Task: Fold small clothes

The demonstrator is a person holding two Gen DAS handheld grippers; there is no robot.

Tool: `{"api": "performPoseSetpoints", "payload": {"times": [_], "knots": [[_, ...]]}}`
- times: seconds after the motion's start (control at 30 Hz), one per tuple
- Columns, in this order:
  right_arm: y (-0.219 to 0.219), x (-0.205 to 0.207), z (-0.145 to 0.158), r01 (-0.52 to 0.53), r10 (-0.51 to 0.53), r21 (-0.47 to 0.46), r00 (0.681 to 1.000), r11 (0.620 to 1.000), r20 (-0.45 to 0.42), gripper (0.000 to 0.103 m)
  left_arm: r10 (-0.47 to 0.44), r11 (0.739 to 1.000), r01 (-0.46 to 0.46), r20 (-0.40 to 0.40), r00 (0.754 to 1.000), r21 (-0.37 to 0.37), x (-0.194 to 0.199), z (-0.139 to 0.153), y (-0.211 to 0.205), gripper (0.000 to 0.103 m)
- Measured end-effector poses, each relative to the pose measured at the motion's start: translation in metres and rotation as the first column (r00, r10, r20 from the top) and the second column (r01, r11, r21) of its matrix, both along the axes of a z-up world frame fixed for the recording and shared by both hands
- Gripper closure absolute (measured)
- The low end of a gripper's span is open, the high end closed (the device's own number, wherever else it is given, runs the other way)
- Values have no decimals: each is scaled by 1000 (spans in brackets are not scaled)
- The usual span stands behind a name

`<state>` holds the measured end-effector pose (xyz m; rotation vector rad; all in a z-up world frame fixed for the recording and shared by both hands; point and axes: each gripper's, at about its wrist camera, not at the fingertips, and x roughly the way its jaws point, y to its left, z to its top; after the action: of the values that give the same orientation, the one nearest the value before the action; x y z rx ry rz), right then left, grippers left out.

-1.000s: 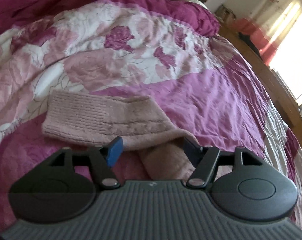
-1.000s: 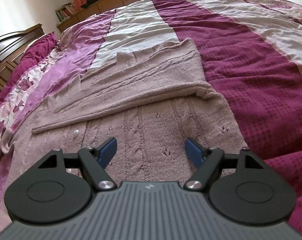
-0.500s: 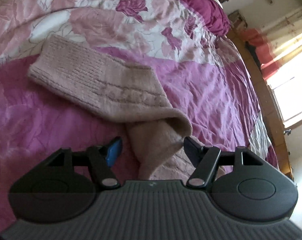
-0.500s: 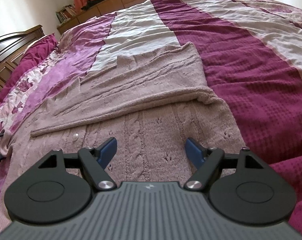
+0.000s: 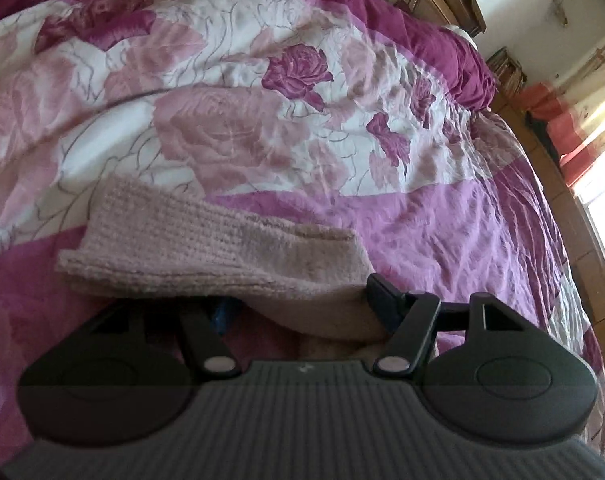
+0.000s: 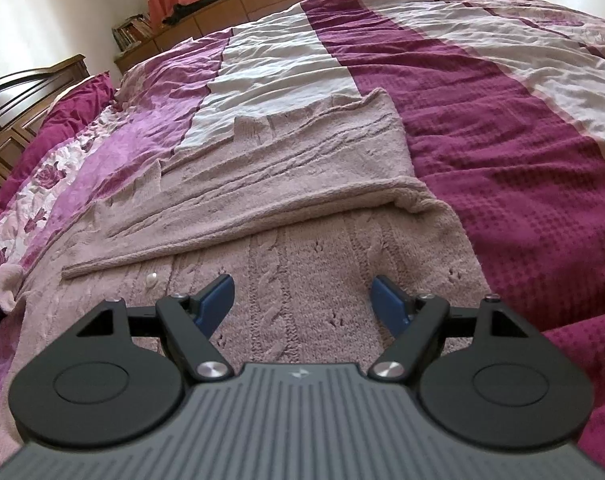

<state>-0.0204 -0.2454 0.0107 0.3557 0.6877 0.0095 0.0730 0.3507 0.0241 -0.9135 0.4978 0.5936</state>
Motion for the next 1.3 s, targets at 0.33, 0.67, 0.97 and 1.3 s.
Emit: {"api": "performPoseSetpoints", "payload": {"times": [0.33,0.67,0.97,1.3], "knots": [[-1,-3,1,6,-6,8,1000,1000,11,22,-124,989,120,42,991,85,-11,17,0,88],[-3,-12,7,12,-13,17,999,1000,44,22,-337,925,285,198,920,250,-20,89,-61,88],[-8,-18,11,20,-22,37,997,999,68,22,-549,818,458,236,802,349,-25,126,-137,89],[-11,-22,12,25,-29,56,997,998,77,22,-716,687,651,147,682,322,-5,104,-221,89]]}}
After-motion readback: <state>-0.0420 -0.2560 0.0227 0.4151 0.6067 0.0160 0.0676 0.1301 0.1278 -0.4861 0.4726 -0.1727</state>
